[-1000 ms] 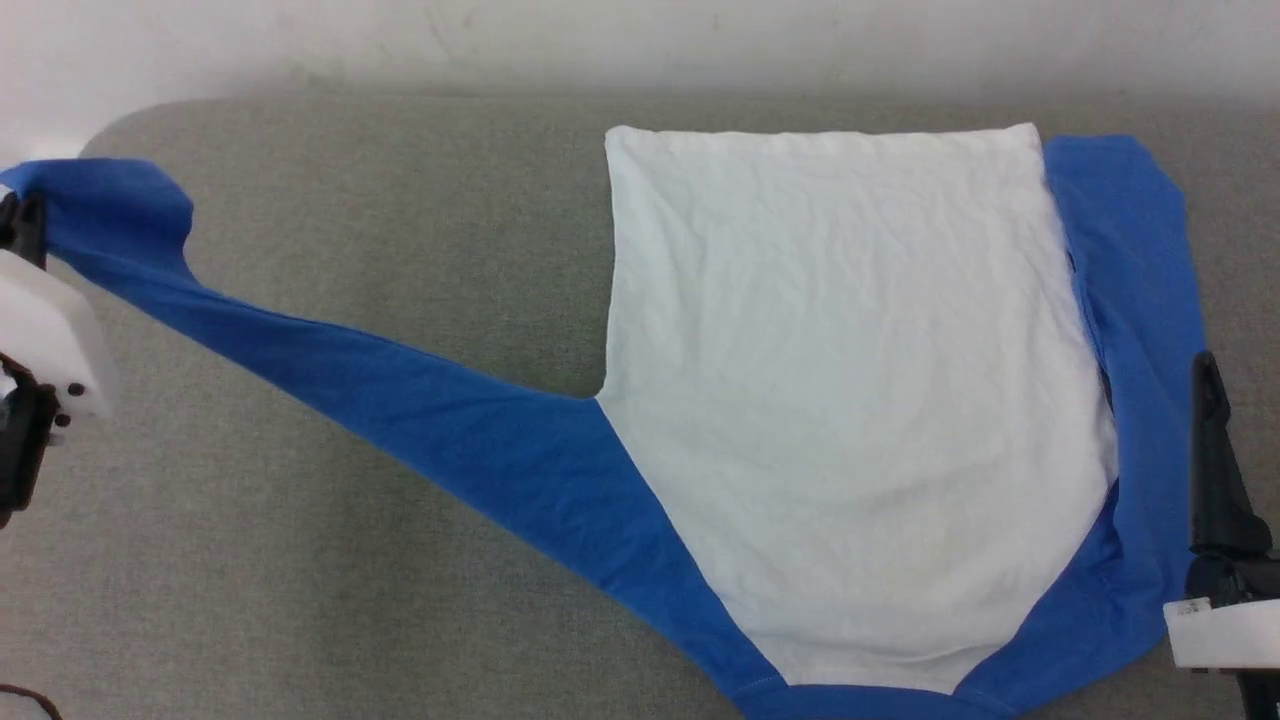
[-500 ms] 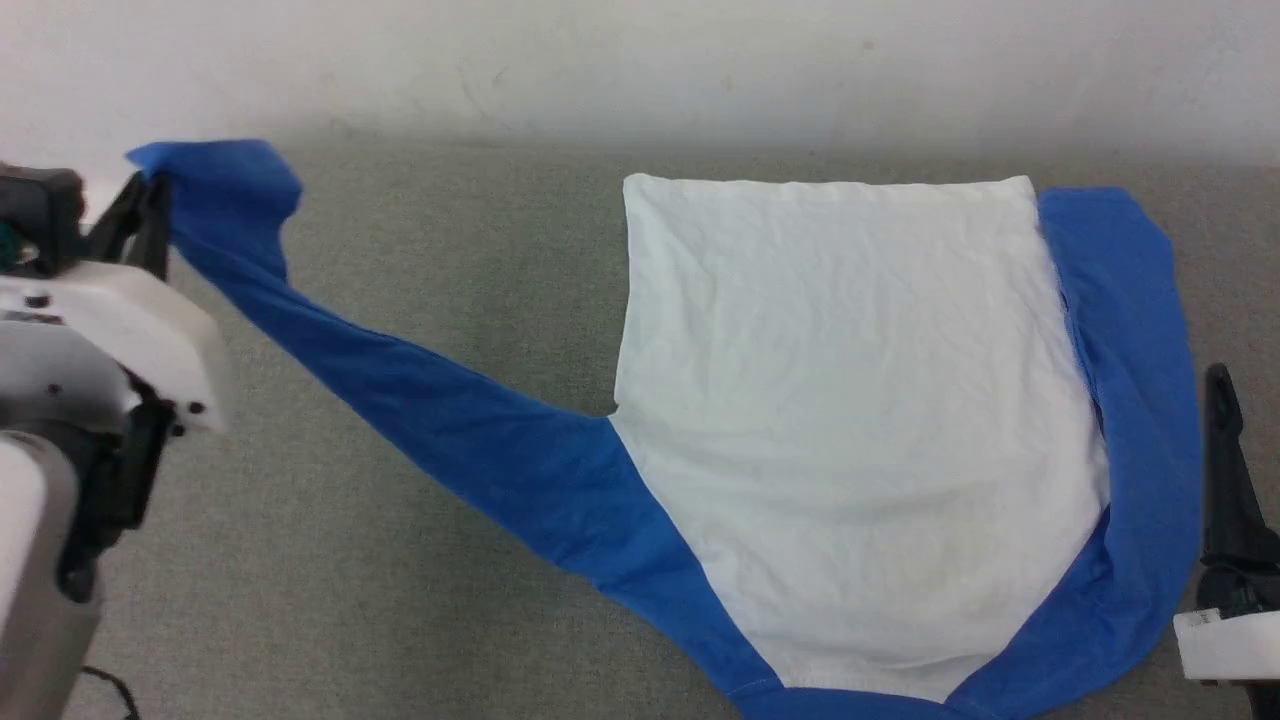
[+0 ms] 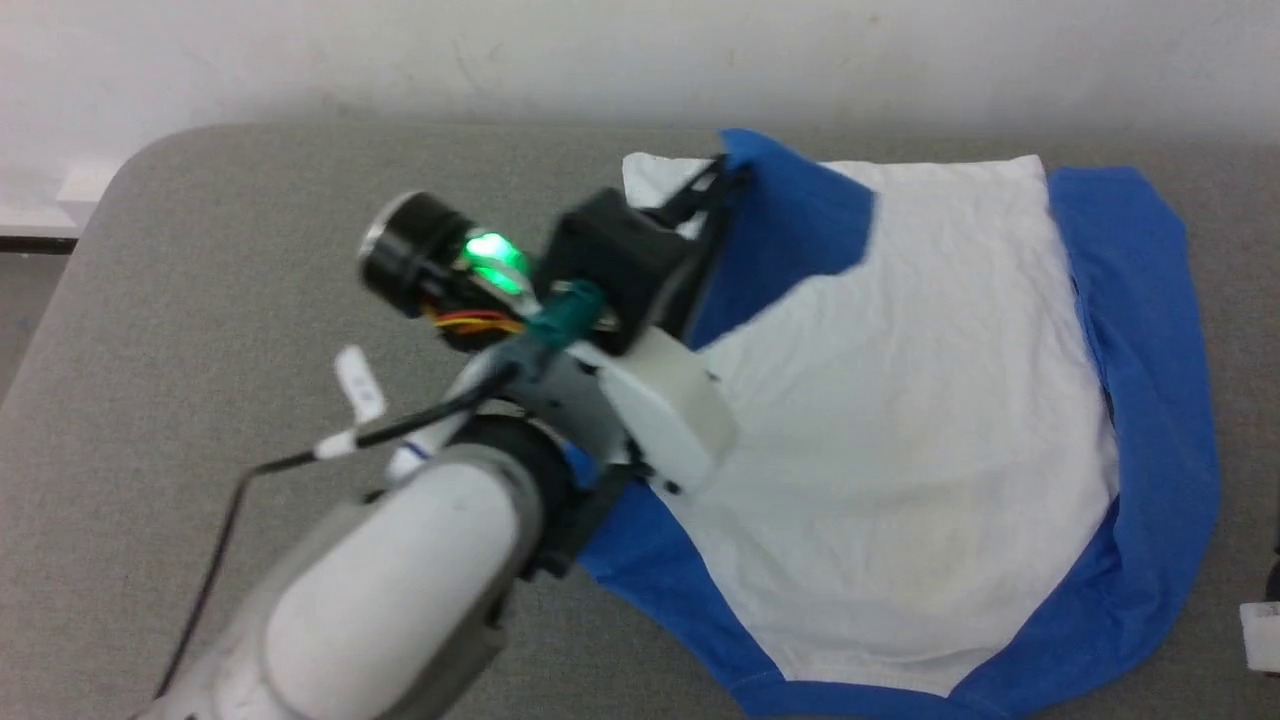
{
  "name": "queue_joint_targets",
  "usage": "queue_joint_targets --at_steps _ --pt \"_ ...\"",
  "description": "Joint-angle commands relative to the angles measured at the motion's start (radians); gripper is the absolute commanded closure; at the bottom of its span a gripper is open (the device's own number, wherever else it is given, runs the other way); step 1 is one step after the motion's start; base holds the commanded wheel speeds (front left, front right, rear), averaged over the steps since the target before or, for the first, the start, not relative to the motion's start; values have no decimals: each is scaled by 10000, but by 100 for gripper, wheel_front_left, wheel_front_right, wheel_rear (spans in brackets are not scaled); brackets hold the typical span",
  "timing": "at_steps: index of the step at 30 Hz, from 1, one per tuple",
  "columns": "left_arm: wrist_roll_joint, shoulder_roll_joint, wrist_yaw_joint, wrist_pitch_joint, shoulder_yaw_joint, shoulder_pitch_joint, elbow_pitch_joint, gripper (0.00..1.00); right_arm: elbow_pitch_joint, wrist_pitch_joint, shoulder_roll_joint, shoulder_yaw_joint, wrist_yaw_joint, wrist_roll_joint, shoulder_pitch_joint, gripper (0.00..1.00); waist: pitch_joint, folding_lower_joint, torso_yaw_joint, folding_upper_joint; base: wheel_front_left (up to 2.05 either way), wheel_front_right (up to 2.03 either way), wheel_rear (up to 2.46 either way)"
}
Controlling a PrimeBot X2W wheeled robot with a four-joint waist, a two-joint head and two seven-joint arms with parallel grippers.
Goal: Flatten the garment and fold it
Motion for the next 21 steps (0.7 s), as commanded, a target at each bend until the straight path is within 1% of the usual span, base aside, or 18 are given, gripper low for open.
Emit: queue_joint_targets --at_steps 1,6,8,10,13,19,21 --pt "93 -222 -80 -84 -161 -176 134 100 -67 -27 17 -90 -9 10 -141 0 192 -1 -36 0 0 0 0" --pt "137 -2162 -220 -899 -1246 -711 1556 100 -119 -126 -51 -683 -9 184 -269 0 648 -1 -237 0 0 0 0" --pt "128 -2584 -261 -1293 -1734 -755 2199 100 -152 -170 -69 -932 -9 232 -315 0 817 -1 -397 0 0 0 0" --pt "87 -2787 -286 -1634 -2317 -730 2850 100 -147 -220 -85 -1136 -9 292 -398 0 962 -1 -589 0 0 0 0" --pt "-227 -2878 -252 -2103 -3167 -591 3732 100 -132 -262 -103 -1231 -9 367 -522 0 1148 -1 -909 0 0 0 0" --pt "-1382 -2889 332 -3008 -5088 -668 4659 100 162 -369 -129 -1181 -9 527 -620 0 1465 -1 -1403 0 0 0 0" --pt "-1666 -2890 476 -3208 -5513 -775 5039 100 288 -409 -160 -1087 -9 589 -657 0 1574 -1 -1537 0 0 0 0"
